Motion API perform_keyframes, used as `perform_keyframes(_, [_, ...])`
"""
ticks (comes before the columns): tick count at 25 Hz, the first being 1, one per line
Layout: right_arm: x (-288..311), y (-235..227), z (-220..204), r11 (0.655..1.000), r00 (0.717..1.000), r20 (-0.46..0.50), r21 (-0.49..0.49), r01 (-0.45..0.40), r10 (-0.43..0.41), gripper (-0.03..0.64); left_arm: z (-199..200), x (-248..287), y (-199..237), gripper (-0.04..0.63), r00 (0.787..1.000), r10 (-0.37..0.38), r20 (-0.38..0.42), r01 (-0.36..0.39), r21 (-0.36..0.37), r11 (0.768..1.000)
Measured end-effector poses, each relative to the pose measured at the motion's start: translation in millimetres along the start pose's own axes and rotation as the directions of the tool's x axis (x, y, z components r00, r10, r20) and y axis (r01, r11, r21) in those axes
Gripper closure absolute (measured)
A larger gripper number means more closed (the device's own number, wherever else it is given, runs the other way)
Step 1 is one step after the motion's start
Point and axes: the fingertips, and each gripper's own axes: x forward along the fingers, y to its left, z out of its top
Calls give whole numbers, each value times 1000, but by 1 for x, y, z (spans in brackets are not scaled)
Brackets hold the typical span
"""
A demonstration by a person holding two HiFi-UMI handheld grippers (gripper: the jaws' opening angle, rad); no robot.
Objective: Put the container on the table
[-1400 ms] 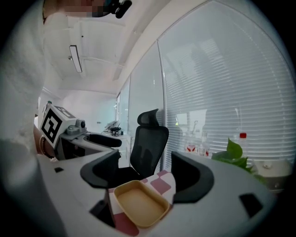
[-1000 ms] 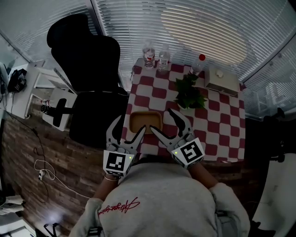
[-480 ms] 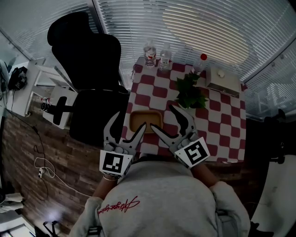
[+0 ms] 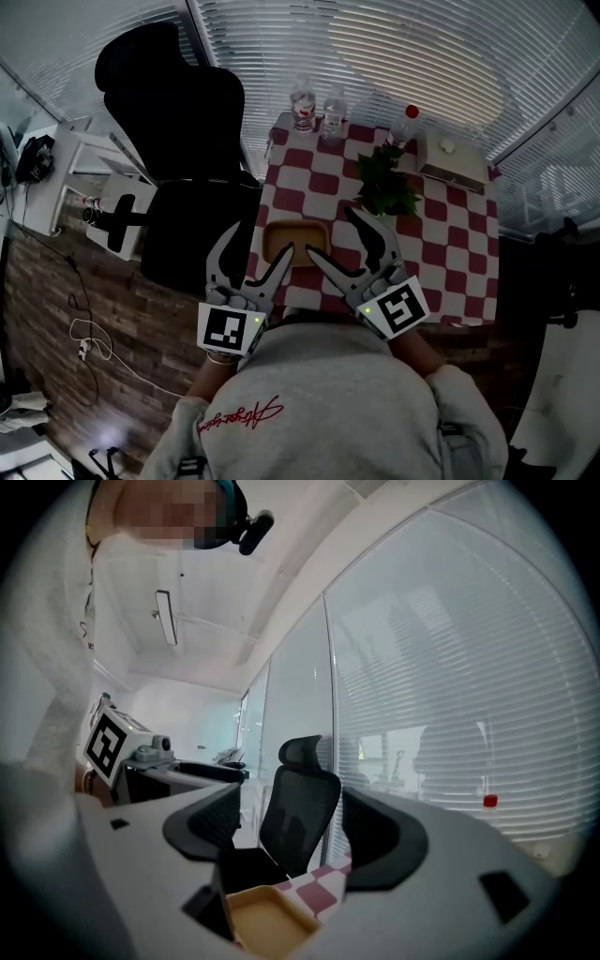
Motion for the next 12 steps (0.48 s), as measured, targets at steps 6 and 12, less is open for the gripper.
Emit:
perform_keyframes(6, [1, 6, 10, 1000, 1000, 13, 8, -6, 6, 275, 6, -5, 1, 255, 1000, -5, 3, 5, -3, 1000])
perform_keyframes(12, [2, 15, 16, 1000, 999, 29, -2, -19, 19, 276, 16, -12, 2, 255, 999, -14, 46, 14, -9, 1000])
